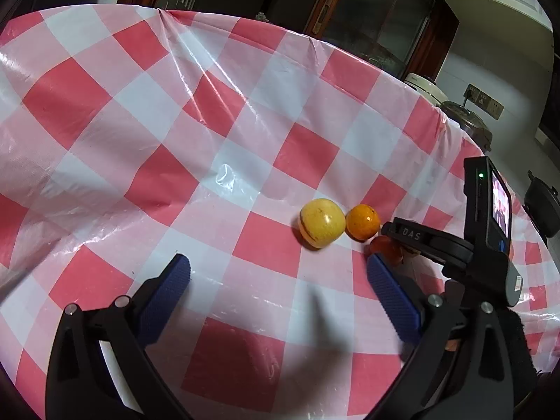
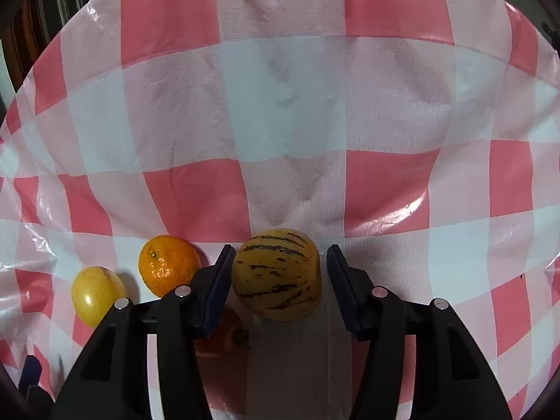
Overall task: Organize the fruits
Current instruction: 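Grasp the striped pepino melon with the right tool while the left tool grasps a yellow tomato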
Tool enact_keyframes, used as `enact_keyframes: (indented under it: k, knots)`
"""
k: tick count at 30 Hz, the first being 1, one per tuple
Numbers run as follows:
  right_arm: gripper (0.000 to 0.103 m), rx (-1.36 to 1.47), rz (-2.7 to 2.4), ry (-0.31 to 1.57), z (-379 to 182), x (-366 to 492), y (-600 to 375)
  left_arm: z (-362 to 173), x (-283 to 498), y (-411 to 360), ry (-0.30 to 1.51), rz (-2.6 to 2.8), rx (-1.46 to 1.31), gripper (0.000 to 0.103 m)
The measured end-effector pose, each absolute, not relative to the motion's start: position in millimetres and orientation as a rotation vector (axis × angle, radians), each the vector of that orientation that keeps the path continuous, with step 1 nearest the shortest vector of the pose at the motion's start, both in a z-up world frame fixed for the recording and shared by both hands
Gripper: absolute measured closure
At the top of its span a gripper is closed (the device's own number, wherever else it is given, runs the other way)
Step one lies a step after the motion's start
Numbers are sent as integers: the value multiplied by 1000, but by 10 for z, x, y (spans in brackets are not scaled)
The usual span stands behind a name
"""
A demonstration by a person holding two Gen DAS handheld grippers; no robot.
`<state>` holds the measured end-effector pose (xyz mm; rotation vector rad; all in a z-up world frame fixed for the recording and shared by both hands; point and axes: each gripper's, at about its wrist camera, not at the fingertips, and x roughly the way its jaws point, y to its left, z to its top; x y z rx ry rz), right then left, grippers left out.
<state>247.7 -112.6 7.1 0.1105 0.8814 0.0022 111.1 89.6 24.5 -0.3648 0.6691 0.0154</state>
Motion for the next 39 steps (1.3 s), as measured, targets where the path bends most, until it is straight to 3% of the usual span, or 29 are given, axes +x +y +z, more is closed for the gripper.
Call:
enact_keyframes:
  k: [3, 17, 30, 34, 39]
  knots:
    - [60, 119, 20, 885, 75, 2451, -1150, 241, 1111, 896, 669, 13, -367, 2]
    - [59, 434, 35, 783, 17, 934, -2176, 253, 1091, 853, 667, 8, -337, 2]
    - [59, 484, 129, 718, 65, 890, -2098, 218, 1572, 541, 780, -4, -118, 2]
    - [59, 481, 130, 724, 54, 899, -2088, 168, 1859, 479, 818, -44, 3, 7]
    - [59, 483, 123, 730, 38, 912, -2090, 123, 2048, 465, 835, -149, 89, 21]
